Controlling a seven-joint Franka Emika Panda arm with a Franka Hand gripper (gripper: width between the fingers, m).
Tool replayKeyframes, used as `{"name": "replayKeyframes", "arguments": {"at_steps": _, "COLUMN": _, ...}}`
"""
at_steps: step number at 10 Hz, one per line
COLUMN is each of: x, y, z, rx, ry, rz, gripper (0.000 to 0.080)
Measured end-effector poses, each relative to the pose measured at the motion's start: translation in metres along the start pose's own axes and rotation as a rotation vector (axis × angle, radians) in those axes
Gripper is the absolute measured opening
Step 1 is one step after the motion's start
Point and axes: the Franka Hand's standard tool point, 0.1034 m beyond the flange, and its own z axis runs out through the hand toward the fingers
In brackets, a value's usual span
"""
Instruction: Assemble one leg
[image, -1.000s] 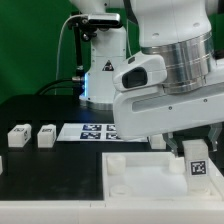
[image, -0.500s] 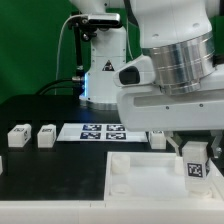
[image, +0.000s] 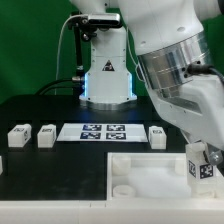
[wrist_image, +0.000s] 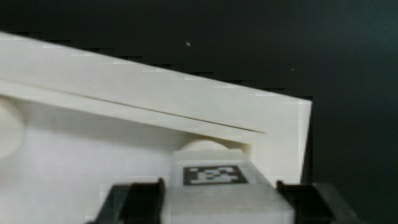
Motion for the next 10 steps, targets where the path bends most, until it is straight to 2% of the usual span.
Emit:
{"name": "replayKeyframes", "arguments": {"at_steps": 1, "x": 0.000, "y": 0.001, "z": 0.001, "rx": -0.002, "ry": 0.000, "rz": -0.020, "gripper": 0.0350}}
{"name": "replayKeyframes", "arguments": {"at_steps": 2, "x": 0.000, "y": 0.001, "z": 0.001, "rx": -0.002, "ry": 0.000, "rz": -0.048, "gripper": 0.0487}}
{"name": "replayKeyframes", "arguments": {"at_steps": 3, "x": 0.000, "y": 0.001, "z": 0.001, "rx": -0.002, "ry": 0.000, "rz": -0.074, "gripper": 0.0487}}
{"name": "replayKeyframes", "arguments": {"at_steps": 4, "x": 0.000, "y": 0.001, "z": 0.001, "rx": -0.003, "ry": 0.000, "rz": -0.076, "gripper": 0.0613}}
{"name": "replayKeyframes", "arguments": {"at_steps": 5, "x": 0.001, "y": 0.011, "z": 0.003, "rx": -0.064, "ry": -0.004, "rz": -0.225, "gripper": 0.0638}}
{"name": "replayKeyframes", "arguments": {"at_steps": 6, "x": 0.002, "y": 0.013, "z": 0.003, "rx": -0.098, "ry": 0.002, "rz": -0.399, "gripper": 0.0638}}
{"name": "replayKeyframes", "arguments": {"at_steps": 10, "x": 0.003, "y": 0.013, "z": 0.004, "rx": -0.099, "ry": -0.013, "rz": -0.766, "gripper": 0.0649}}
